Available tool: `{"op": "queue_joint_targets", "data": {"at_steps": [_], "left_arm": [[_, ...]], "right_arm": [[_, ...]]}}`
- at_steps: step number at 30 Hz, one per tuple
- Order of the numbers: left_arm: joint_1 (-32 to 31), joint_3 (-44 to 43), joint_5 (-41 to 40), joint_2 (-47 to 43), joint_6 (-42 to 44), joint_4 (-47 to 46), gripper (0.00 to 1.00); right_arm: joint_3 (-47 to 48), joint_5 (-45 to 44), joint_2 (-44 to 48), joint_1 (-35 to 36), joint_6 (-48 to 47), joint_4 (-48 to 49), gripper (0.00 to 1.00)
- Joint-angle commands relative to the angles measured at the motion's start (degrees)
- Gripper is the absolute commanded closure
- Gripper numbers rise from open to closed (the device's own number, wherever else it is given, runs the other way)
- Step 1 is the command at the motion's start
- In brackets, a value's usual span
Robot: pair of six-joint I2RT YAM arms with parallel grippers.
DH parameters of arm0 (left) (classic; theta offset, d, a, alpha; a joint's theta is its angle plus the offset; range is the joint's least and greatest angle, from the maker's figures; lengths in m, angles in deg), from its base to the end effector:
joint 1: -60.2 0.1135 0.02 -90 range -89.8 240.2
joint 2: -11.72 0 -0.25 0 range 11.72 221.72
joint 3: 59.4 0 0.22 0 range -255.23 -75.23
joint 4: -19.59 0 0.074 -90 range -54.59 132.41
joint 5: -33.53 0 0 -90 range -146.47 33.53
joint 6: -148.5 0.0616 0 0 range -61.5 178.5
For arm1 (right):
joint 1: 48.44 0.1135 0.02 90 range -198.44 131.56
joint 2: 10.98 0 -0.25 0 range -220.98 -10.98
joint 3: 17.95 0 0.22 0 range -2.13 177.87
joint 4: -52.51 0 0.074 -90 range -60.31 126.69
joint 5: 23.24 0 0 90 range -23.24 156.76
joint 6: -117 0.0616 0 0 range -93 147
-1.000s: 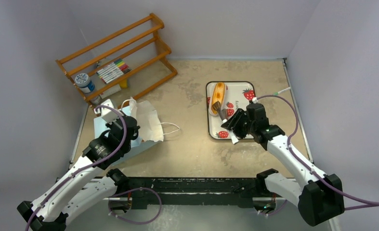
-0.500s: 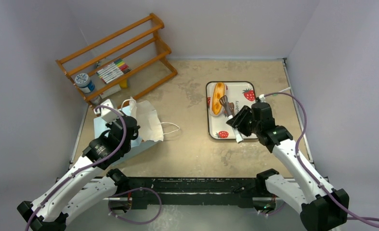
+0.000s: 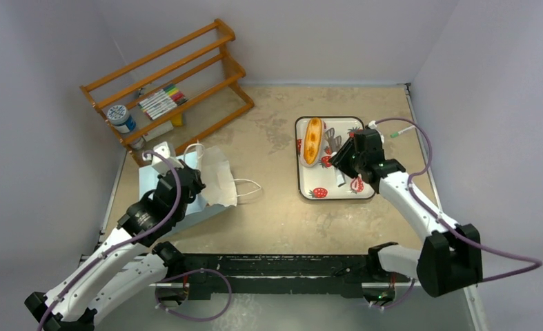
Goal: Take the fake bread out of the paper bag
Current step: Place the fake bread in the container, then take out the fake bread from the paper bag.
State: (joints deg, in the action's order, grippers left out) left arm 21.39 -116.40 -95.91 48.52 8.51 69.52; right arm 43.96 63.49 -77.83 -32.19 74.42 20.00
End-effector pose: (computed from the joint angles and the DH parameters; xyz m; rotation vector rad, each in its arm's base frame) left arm 0.1273 -0.0521 0.2789 -0.5888 1.8854 -0.2902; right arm 0.2395 0.0662 0.2420 0.6431 2.1863 0.5381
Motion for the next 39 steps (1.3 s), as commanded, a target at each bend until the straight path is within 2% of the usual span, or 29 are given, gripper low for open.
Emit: {"op": "queue_joint_targets", "data": {"at_steps": [1, 8, 15, 23, 25, 30, 39], "left_arm": [[-0.22, 1.01, 9.92, -1.72, 6.85, -8.27, 1.0], [-0.21, 0.39, 21.69, 0.42, 12.63, -10.42, 1.0], [-0.22, -0.92, 28.05, 4.74, 16.63, -10.19, 1.0], [-0.22, -2.64, 34.16, 11.14, 20.7, -11.34, 1.0], [-0.22, -3.55, 33.44, 11.87, 21.43, -10.81, 1.0], [-0.22, -5.62, 31.12, 11.02, 23.5, -8.33, 1.0], [-0.5, -8.78, 30.25, 8.35, 25.88, -2.51, 1.0]], "right_arm": [[4.12, 1.79, -4.75, -4.15, -3.46, 9.31, 0.86], [8.57, 7.89, -14.4, -8.18, -7.2, 14.93, 0.89], [12.5, 13.92, -22.15, -8.34, -9.82, 17.22, 0.91], [14.17, 15.44, -25.6, -8.34, -11.46, 19.41, 0.91], [14.8, 14.81, -25.63, -8.34, -11.94, 18.32, 0.92], [15.35, 6.73, -21.18, -8.34, -13.92, 16.84, 0.92], [13.15, 3.91, -11.41, -8.05, -17.23, 13.94, 0.88]]}}
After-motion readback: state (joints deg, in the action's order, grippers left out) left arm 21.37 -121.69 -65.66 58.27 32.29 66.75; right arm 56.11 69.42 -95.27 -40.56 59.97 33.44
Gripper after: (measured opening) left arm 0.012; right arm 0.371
